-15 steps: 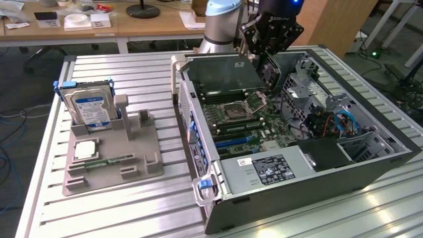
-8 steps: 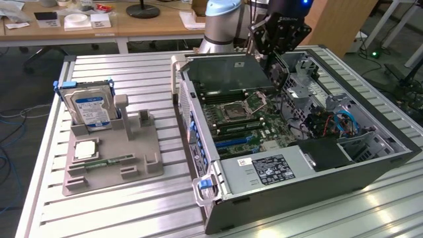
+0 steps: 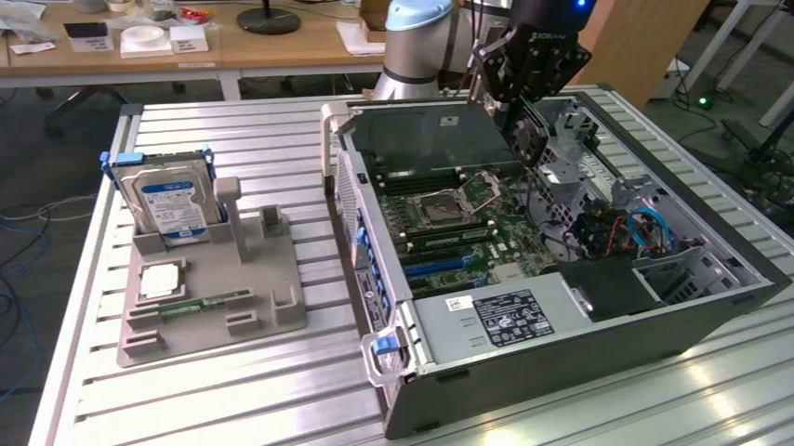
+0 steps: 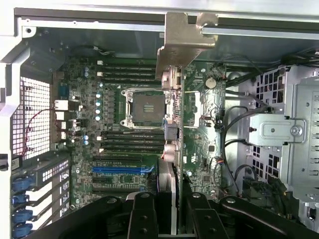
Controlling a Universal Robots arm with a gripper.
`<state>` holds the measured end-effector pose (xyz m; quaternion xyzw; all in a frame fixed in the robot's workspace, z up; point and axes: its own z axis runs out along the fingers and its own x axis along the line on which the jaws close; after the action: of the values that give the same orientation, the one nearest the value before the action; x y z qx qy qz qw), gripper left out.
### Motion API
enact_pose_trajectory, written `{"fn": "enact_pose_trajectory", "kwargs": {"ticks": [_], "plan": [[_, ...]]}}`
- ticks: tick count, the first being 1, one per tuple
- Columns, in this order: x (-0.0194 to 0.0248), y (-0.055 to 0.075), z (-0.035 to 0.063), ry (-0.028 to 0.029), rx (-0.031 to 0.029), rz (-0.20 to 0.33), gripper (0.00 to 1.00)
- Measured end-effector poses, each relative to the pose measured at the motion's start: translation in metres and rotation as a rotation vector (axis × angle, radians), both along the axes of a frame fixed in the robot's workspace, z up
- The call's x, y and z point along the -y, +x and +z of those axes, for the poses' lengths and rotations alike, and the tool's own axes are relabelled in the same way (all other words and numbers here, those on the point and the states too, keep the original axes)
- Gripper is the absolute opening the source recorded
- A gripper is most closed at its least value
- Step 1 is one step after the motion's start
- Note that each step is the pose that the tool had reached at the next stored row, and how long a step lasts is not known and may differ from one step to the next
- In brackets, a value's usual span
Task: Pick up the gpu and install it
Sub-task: 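Pick up the gpu and move the gpu toward the slot, then insert the gpu into the slot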
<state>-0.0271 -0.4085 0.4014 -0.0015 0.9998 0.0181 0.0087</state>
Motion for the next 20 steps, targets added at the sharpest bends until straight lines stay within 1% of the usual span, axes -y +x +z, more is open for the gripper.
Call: {"fn": "enact_pose_trajectory", "kwargs": {"ticks": [16, 18, 20], "plan": [[0.0, 0.0, 0.0, -0.0001, 0.0, 0.004, 0.27], [0.0, 0.0, 0.0, 0.0, 0.0, 0.024, 0.27], [0.0, 0.0, 0.0, -0.0001, 0.0, 0.06, 0.27]]}}
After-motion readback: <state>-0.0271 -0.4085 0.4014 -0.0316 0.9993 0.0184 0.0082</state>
